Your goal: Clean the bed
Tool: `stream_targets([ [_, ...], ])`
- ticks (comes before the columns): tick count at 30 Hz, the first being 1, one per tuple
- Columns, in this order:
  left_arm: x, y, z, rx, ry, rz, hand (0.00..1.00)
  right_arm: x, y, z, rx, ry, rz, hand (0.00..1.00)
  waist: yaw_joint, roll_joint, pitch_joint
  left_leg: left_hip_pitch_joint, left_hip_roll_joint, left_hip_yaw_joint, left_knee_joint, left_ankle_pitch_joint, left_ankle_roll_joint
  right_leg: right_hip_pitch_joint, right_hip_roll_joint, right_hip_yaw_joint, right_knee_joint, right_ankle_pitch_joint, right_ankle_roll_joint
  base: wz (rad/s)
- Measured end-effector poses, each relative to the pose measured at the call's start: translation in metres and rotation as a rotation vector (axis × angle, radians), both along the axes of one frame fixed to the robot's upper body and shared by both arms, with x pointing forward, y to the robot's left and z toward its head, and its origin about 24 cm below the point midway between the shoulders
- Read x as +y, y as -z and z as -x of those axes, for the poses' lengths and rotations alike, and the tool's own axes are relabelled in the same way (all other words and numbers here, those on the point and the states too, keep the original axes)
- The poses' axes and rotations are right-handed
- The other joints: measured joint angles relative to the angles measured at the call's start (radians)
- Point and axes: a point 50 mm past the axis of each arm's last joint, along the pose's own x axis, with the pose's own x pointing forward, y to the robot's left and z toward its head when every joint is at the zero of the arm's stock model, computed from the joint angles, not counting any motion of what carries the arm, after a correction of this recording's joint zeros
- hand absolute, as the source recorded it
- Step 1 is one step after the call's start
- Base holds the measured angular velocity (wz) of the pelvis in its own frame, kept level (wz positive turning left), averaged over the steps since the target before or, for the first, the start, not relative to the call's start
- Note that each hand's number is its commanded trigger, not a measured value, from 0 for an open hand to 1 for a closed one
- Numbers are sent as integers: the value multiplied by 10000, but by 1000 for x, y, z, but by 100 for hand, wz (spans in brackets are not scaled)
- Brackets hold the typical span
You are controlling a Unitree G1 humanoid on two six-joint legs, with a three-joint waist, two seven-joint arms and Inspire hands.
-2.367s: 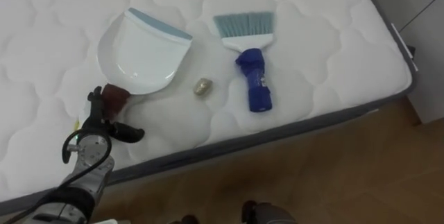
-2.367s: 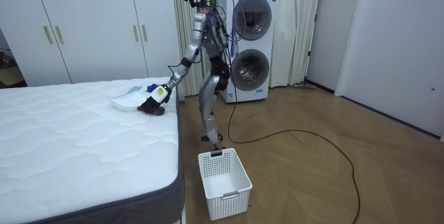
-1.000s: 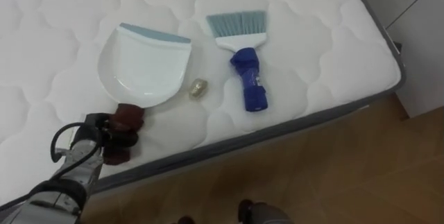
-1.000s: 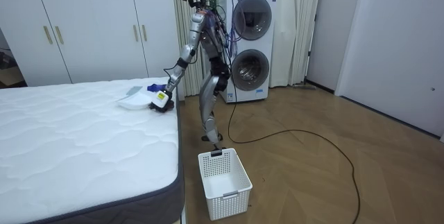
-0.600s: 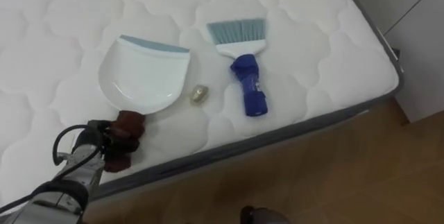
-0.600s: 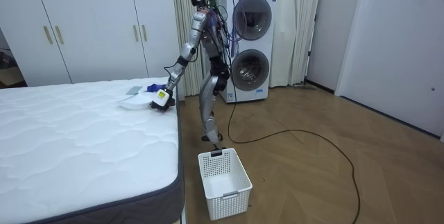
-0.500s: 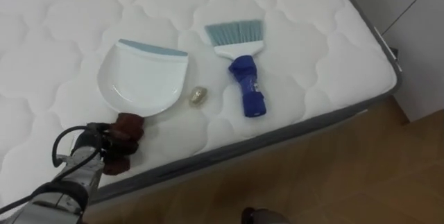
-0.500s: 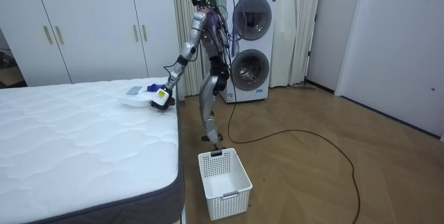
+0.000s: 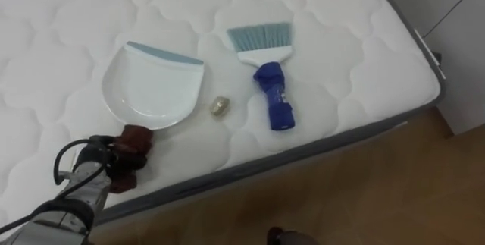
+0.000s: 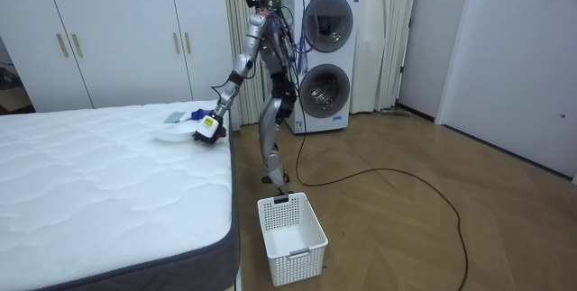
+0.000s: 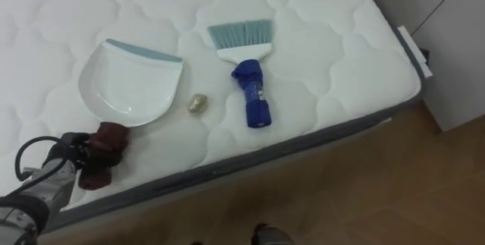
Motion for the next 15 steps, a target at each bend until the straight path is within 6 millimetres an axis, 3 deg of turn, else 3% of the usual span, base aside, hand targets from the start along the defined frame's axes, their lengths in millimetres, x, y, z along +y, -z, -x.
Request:
stream_targets([
  [6, 7, 6, 13, 58, 419, -784, 100, -7, -6, -18, -1001, 1281, -40, 0, 195, 53, -8, 155, -68, 51, -190, 18, -1, 79, -112, -47, 8, -53, 28, 0],
  [11, 5, 14, 27, -77, 771, -998, 100, -13, -11, -27, -2021, 2773, 101, 0, 361, 55, -13, 127, -178, -159, -236, 24, -4, 136, -120, -135, -74, -70, 43, 9],
  [15, 5, 23, 44, 36, 862, -1021, 100, -18, -14, -34, -2541, 3272, 274, 0, 583, 52, -57, 356, -167, -153, -495, 71, -17, 337, -142, -201, -187, -66, 48, 2],
])
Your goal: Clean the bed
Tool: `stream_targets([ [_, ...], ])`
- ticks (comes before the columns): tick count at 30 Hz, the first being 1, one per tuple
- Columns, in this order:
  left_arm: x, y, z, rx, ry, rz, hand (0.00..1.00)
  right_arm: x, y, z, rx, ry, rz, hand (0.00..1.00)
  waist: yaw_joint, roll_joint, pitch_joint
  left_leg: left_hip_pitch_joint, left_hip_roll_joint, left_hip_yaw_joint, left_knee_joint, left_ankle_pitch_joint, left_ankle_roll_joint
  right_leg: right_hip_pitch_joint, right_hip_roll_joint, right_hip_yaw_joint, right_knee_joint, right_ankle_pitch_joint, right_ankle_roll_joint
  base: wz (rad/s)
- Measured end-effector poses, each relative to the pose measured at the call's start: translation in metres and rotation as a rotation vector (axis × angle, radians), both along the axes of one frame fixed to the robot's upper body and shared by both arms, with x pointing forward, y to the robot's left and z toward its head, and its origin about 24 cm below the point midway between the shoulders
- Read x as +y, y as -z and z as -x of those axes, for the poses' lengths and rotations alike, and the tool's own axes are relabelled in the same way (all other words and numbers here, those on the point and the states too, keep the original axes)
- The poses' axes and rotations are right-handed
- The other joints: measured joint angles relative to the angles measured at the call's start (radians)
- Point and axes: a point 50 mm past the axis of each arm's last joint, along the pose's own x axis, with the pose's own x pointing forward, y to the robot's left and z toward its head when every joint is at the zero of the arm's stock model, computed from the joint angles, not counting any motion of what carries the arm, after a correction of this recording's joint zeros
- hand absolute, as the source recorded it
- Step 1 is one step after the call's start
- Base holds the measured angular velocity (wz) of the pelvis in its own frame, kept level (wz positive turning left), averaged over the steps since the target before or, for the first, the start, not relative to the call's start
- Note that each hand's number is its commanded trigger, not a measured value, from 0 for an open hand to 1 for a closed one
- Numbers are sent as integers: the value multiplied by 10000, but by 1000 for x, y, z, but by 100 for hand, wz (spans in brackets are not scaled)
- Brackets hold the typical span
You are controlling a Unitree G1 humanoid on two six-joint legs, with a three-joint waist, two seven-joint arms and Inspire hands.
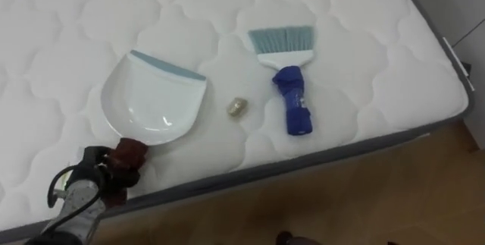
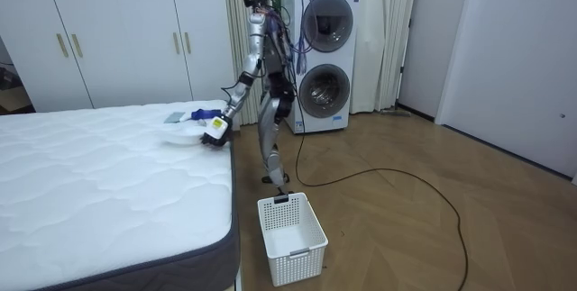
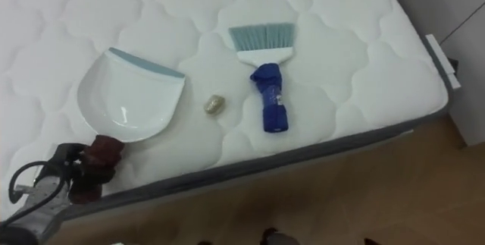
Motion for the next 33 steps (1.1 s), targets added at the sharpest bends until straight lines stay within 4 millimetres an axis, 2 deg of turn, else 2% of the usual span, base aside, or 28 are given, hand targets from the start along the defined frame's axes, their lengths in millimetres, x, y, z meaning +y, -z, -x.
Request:
stream_targets([
  [5, 1, 6, 11, 273, 150, -138, 100, -1, -4, -11, -648, 518, 120, 0, 100, 53, -89, 138, -8, -30, -69, 13, -16, 214, 25, -87, -148, 0, 0, 3],
  [7, 1, 8, 17, 298, 178, -106, 100, -4, -10, -21, -1333, 1218, 181, 0, 135, 85, -179, 187, -2, -6, -90, 13, -16, 246, 24, -88, -170, 1, 1, 0],
  [12, 3, 14, 33, 552, 408, -240, 100, -16, -24, -38, -2637, 2746, 748, 0, 92, 57, -215, 492, -8, 21, -327, 18, -24, 455, 16, -57, -236, 1, 2, -2],
  [17, -2, 17, 42, 690, 991, -350, 100, -22, -44, -62, -4034, 3628, 1687, 0, 118, 49, -223, 464, 14, 93, -361, 21, -29, 410, 38, -22, -388, 3, 4, -5],
  [20, -2, 19, 45, 771, 1052, -293, 100, -30, -66, -82, -5386, 4220, 2508, 0, 124, 51, -224, 504, -1, 229, -405, 43, -35, 421, 65, 31, -482, 35, 18, -10],
  [27, -5, 24, 57, 1156, 1535, -10, 100, -40, -99, -99, -6951, 4536, 4708, 0, 154, 41, -230, 463, -26, 311, -578, 118, -15, 226, 35, 211, -319, 50, 43, -1],
  [33, -8, 26, 59, 1395, 1865, 223, 100, -35, -132, -123, -8762, 5008, 5617, 0, 261, 43, -230, 459, -28, 365, -548, 139, -24, 208, 31, 224, -308, 49, 44, -1],
])
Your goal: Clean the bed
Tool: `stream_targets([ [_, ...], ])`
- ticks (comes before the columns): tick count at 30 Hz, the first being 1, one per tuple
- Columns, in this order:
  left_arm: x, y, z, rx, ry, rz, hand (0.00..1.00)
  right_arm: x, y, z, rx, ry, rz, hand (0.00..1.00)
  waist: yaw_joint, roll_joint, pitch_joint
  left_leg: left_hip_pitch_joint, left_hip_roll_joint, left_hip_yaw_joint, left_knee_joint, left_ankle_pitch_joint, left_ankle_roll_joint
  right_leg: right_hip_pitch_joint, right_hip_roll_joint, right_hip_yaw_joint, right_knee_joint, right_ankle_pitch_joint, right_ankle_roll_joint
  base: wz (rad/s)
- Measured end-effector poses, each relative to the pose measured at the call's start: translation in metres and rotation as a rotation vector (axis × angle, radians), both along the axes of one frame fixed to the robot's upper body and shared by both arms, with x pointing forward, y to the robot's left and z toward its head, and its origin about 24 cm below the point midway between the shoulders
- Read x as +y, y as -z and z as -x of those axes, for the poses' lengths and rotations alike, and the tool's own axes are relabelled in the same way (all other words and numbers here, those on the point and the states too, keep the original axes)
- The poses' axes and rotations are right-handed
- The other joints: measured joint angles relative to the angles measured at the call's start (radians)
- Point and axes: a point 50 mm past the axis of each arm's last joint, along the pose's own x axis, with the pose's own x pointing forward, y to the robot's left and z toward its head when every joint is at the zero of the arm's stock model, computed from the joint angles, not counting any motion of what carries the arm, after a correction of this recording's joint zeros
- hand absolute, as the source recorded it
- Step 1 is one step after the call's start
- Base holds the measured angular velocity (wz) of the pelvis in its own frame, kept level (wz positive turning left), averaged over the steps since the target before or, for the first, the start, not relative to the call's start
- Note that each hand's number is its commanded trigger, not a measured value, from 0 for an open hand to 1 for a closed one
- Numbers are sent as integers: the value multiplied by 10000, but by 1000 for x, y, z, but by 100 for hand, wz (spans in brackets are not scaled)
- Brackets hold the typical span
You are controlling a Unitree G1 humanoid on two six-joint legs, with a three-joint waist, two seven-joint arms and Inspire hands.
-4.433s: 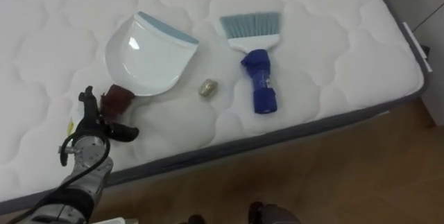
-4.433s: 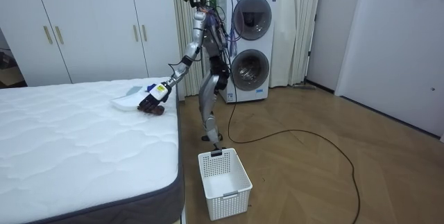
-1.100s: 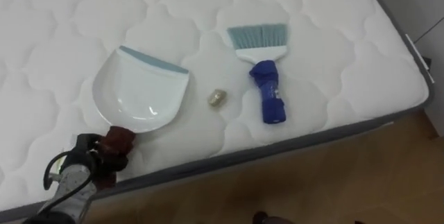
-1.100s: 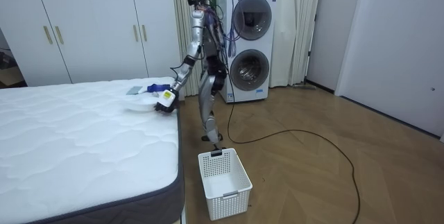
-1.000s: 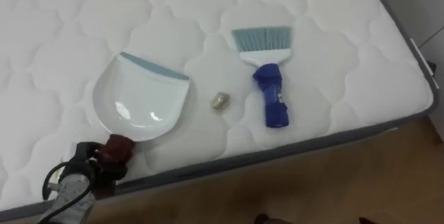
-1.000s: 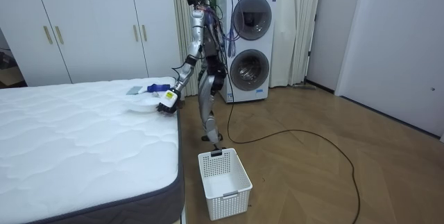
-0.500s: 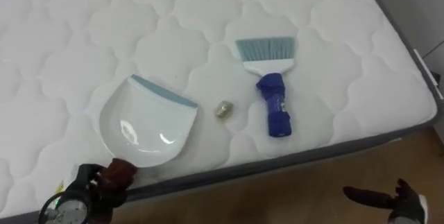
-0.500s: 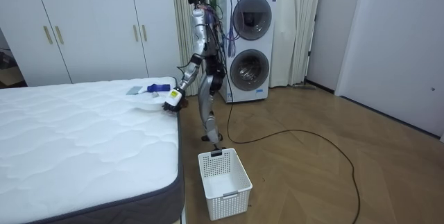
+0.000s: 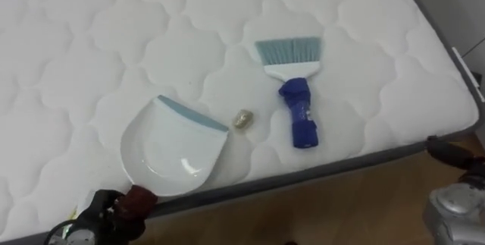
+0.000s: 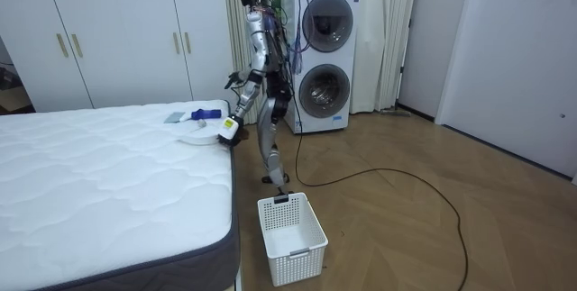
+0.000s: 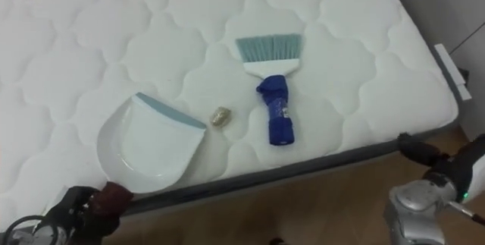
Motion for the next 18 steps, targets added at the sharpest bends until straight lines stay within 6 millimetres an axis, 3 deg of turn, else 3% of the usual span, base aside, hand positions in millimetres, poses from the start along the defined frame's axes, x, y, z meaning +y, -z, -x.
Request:
stream_targets([
  [7, -9, 5, 2, 583, 920, 216, 100, 16, -31, -18, -1576, -693, 1532, 0, 206, -7, 11, 75, -5, 26, -142, 25, -7, 3, 6, 33, -15, 0, 0, 0],
  [15, -19, 8, 2, 1147, 1802, 594, 100, 36, -16, -23, -729, -2288, 1606, 0, 420, 1, 105, 49, 22, 21, -101, 38, -25, 3, 16, 4, -55, 2, -4, 0],
  [18, -19, 5, -7, 1185, 2018, 723, 100, 41, -16, -29, -587, -3026, 1499, 0, 467, -13, 204, -21, 16, 50, -109, 37, -23, -97, 10, 43, -4, 2, -4, -1],
])
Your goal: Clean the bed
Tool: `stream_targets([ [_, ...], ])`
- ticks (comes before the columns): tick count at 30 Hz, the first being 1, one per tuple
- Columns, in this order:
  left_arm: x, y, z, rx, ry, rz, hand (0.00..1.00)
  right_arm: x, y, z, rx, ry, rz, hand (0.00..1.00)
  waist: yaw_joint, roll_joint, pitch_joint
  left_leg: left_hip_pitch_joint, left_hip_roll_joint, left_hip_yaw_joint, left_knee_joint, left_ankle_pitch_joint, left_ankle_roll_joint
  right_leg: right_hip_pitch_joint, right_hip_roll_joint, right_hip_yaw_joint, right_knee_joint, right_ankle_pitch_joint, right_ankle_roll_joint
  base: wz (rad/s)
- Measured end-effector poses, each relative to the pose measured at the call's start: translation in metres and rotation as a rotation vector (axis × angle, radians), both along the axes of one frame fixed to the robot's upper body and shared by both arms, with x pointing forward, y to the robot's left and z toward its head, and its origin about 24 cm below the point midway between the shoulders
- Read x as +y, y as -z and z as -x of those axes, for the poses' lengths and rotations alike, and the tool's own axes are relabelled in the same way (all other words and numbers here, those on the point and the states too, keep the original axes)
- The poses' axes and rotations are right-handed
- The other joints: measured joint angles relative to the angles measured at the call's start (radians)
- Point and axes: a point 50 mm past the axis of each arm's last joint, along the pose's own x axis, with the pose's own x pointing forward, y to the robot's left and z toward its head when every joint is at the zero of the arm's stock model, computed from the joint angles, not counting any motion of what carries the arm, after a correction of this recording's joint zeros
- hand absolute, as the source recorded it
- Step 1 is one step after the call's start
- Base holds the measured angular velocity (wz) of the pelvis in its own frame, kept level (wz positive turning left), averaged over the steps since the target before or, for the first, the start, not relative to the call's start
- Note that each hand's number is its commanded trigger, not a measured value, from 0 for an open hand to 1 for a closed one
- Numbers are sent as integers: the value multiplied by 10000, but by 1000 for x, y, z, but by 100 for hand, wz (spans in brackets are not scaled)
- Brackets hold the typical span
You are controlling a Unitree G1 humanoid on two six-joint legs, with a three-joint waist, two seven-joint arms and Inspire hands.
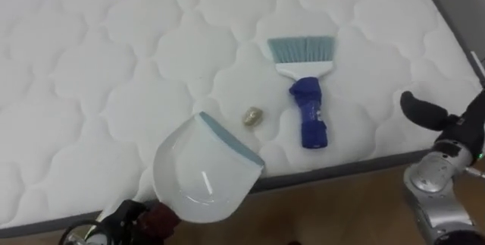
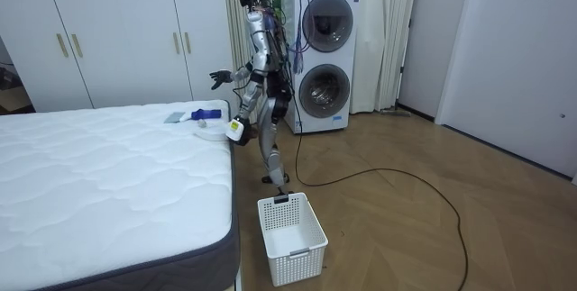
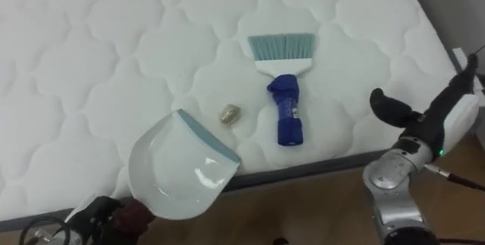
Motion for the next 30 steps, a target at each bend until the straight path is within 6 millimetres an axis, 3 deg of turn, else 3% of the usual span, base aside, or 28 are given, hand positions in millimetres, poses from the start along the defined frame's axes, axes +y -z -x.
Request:
stream_targets([
  [5, -1, -6, -13, -168, 379, -41, 100, 10, -2, -12, 214, -992, 10, 0, 87, 65, 74, -175, 12, -23, 99, 0, 0, -113, 3, -38, 24, 0, -1, 2],
  [11, -6, -11, -25, -411, 783, 95, 100, 21, 16, -17, 1644, -2382, 92, 0, 501, 27, 145, -381, 33, -59, 295, 0, 0, -298, -12, -52, 189, 2, -5, 1],
  [18, -12, -15, -34, -611, 1281, -44, 100, 26, 28, -16, 2697, -3180, 173, 0, 775, 16, 151, -588, 16, -268, 414, 1, 1, -373, -27, -152, 180, 5, -10, 7],
  [24, -14, -19, -39, -854, 1629, -459, 100, 29, 22, -25, 2664, -3568, 212, 0, 924, 35, 156, -649, 25, -353, 532, 1, 1, -350, -22, -205, 186, 5, -10, 2],
  [30, -16, -23, -46, -1249, 1864, -913, 100, 30, 20, -28, 2719, -3664, 217, 0, 984, 151, 222, -698, 18, -584, 629, -5, 5, -231, -25, -353, 178, 3, -12, 11],
])
